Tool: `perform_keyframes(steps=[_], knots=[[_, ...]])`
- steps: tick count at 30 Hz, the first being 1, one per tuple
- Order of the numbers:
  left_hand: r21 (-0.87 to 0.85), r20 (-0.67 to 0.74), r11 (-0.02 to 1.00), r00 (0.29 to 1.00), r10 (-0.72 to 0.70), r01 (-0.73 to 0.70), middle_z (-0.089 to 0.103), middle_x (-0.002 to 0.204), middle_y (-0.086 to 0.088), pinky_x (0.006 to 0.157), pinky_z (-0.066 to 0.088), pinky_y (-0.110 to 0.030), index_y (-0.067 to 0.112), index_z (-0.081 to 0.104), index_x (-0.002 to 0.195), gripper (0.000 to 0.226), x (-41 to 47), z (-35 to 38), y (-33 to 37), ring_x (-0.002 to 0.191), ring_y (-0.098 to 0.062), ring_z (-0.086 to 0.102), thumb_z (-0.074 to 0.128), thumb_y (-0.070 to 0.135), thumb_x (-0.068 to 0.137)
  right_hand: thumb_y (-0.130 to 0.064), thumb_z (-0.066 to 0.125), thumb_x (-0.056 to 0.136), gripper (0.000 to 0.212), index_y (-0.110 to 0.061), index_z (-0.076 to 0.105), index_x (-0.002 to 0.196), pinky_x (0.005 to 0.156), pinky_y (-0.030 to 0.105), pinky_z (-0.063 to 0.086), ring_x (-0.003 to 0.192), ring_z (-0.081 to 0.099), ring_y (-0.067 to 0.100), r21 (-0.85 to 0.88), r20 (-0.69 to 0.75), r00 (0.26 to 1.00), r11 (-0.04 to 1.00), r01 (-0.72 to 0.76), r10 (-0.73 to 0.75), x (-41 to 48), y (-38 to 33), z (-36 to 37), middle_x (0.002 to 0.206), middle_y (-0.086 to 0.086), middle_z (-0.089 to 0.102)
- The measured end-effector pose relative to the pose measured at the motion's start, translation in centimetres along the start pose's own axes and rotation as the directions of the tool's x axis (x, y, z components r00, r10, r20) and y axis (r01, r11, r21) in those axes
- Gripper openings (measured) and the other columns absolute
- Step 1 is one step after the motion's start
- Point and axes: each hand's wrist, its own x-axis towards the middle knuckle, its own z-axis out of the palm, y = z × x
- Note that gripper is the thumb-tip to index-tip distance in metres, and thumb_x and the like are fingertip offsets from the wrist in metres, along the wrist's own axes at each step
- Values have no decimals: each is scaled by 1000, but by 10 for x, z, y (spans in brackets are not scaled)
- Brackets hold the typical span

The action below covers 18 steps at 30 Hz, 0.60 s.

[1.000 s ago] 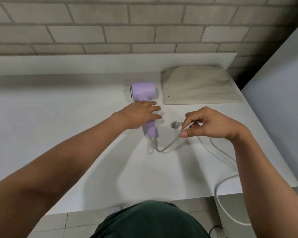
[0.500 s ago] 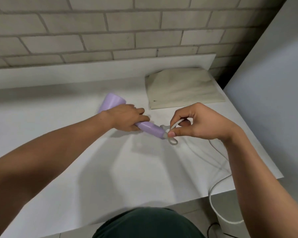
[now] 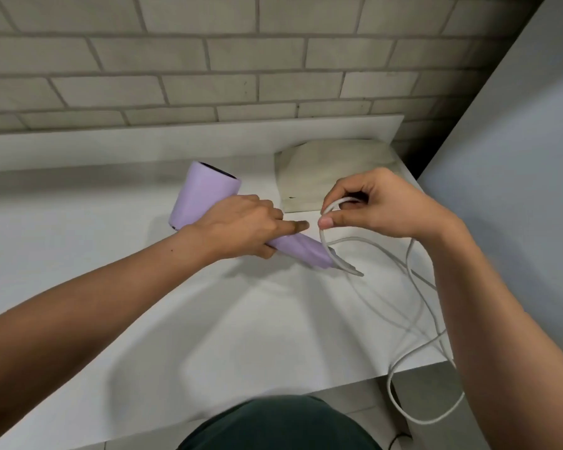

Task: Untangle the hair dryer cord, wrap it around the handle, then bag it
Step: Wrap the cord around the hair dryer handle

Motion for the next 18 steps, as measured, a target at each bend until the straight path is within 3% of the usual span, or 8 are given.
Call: perform_keyframes(steps=[2,4,5,7,10,13,15,18], knots=[[27,-84,999,996,24,-22,63,91,5,63,37,-33,39,43,149,65,-6,-9,-4,82,-26,57,64,32,88,-29,85,81,15,-18,79,89,65,40,44,69,56,36,56,-75,997,998,23,-19,1,3,0,79,19,70],[-19,-132,1000,991,-5,2,63,85,3,61,42,-35,37,51,144,61,-11,-17,-5,76,-29,60,66,31,86,-14,81,85,9,-10,78,93,68,27,51,73,66,16,163,-143,989,985,48,-25,1,7,0,82,1,76],[-53,-133,998,991,-31,24,63,88,2,61,46,-37,39,48,146,61,-13,-23,-5,78,-30,61,64,30,88,-9,79,87,9,-9,77,95,66,20,49,71,64,5,215,-154,988,975,57,-24,1,7,0,79,-8,75],[-72,-137,996,989,-59,49,61,97,4,60,46,-37,42,40,151,62,-17,-33,-3,86,-29,63,58,31,92,-7,76,88,10,-11,76,98,61,17,43,64,55,0,259,-140,989,963,72,-37,1,5,0,72,-16,70],[-63,-166,997,985,-42,32,59,100,7,59,44,-35,40,38,149,58,-22,-44,-2,88,-26,64,49,39,92,-8,79,86,13,-11,75,98,62,18,45,68,58,4,266,-104,994,961,71,-45,5,-1,3,78,-13,71],[-129,-89,990,993,-77,65,62,102,10,62,48,-36,38,42,141,54,-23,-51,0,85,-27,64,49,48,88,-20,85,74,25,-9,75,93,71,23,52,75,64,12,282,-73,997,957,59,-40,7,-2,6,80,-1,73],[-94,-31,992,996,-83,80,64,105,10,63,46,-35,40,43,138,51,-22,-54,1,88,-26,65,50,59,91,-24,86,69,29,-8,75,91,68,22,51,72,62,12,286,-41,999,957,37,-26,8,0,9,74,-4,72],[-27,7,994,995,-103,103,65,105,10,61,41,-35,43,34,146,69,-21,-57,0,91,-27,66,42,80,88,-23,87,69,27,-8,76,88,60,21,46,66,56,12,296,-27,999,955,32,-25,8,5,13,70,-2,68]])
